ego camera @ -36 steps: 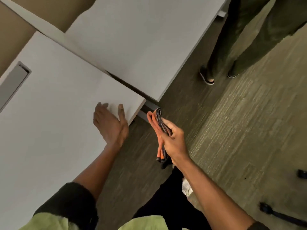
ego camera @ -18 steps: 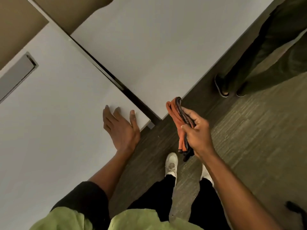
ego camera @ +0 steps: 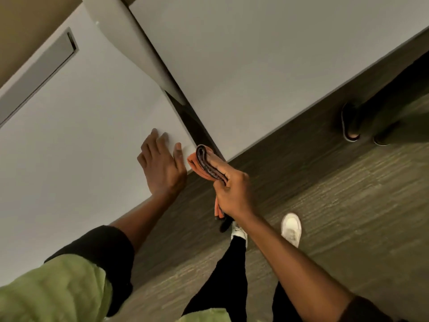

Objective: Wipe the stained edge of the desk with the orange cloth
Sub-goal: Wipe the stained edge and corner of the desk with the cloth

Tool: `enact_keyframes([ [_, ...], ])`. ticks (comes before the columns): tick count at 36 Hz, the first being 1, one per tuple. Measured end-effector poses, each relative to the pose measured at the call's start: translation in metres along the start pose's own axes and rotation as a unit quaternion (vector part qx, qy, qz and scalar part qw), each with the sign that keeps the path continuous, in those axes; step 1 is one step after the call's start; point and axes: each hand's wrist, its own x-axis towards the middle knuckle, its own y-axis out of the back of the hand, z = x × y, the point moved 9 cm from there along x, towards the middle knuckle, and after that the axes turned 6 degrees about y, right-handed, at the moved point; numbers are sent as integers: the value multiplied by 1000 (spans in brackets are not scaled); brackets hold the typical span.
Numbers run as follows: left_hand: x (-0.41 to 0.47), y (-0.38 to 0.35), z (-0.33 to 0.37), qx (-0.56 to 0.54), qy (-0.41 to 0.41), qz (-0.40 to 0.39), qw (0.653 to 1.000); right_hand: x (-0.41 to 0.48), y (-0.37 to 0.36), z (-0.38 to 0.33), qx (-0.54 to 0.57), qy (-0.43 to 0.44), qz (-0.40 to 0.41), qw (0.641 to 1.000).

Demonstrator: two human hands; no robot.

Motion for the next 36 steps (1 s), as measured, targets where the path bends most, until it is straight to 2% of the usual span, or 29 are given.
enact_keyframes([
  [6,1,-3,1,15,5,-2,1000,39,-7,-10,-38,12,-42,998],
  [11,0,-4,-3,4,8,-8,1000,94,-23,-22,0,18,-105,994],
  [17,0,-4,-5,-20,3,-10,1000,148,-13,-35,-27,26,-21,999],
  [19,0,-4,-5,-21,1,-9,1000,154,-15,-32,-28,17,-23,999],
  [25,1,-5,-7,-19,3,-5,1000,117,-35,-24,-68,23,-108,992],
  [30,0,-3,-4,-9,-5,-17,1000,59,-16,-5,-81,12,-119,990],
  [36,-1,-2,0,0,-2,-27,1000,23,-10,0,-53,21,-77,995],
])
